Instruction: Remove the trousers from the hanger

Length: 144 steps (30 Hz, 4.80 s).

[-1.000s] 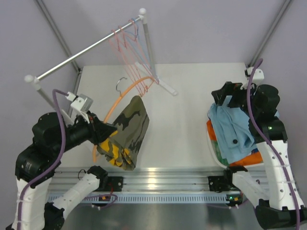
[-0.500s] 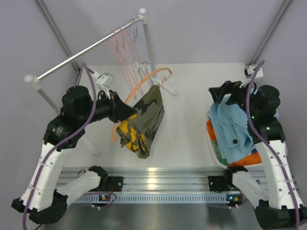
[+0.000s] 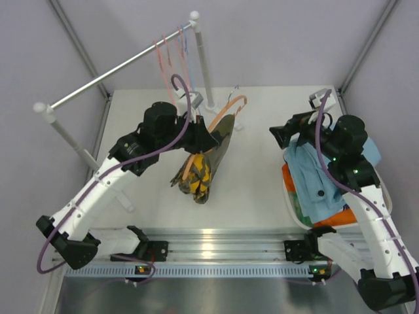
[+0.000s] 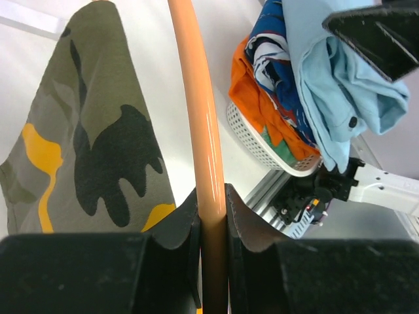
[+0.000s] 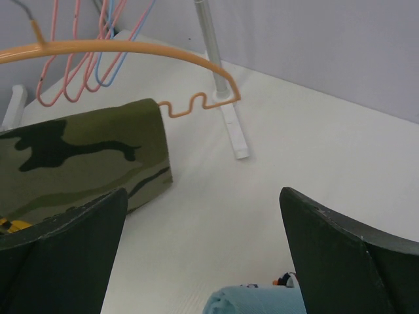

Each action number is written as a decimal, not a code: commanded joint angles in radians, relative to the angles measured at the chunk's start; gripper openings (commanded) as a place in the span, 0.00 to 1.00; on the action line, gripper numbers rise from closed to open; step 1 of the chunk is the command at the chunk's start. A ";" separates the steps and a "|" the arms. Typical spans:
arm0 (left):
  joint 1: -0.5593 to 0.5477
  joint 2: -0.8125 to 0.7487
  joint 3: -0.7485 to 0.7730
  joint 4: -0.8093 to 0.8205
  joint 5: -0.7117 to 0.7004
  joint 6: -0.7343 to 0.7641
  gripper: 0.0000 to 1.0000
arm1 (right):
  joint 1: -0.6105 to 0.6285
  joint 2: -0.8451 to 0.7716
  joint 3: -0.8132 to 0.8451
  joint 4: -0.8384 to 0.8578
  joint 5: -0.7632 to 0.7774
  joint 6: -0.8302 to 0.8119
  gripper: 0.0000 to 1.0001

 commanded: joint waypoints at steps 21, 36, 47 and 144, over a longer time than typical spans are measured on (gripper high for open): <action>-0.105 0.276 0.326 0.421 -0.279 -0.057 0.00 | 0.473 -0.003 -0.107 0.220 0.317 -0.011 1.00; -0.105 0.405 0.544 0.347 -0.334 -0.081 0.00 | 0.564 0.152 -0.033 0.233 0.415 -0.140 0.96; -0.105 0.399 0.581 0.307 -0.334 -0.124 0.00 | 0.571 0.253 0.040 0.269 0.435 -0.177 0.99; -0.105 0.312 -0.036 0.071 -0.339 -0.293 0.00 | 0.541 0.540 1.048 0.718 0.854 -0.617 0.00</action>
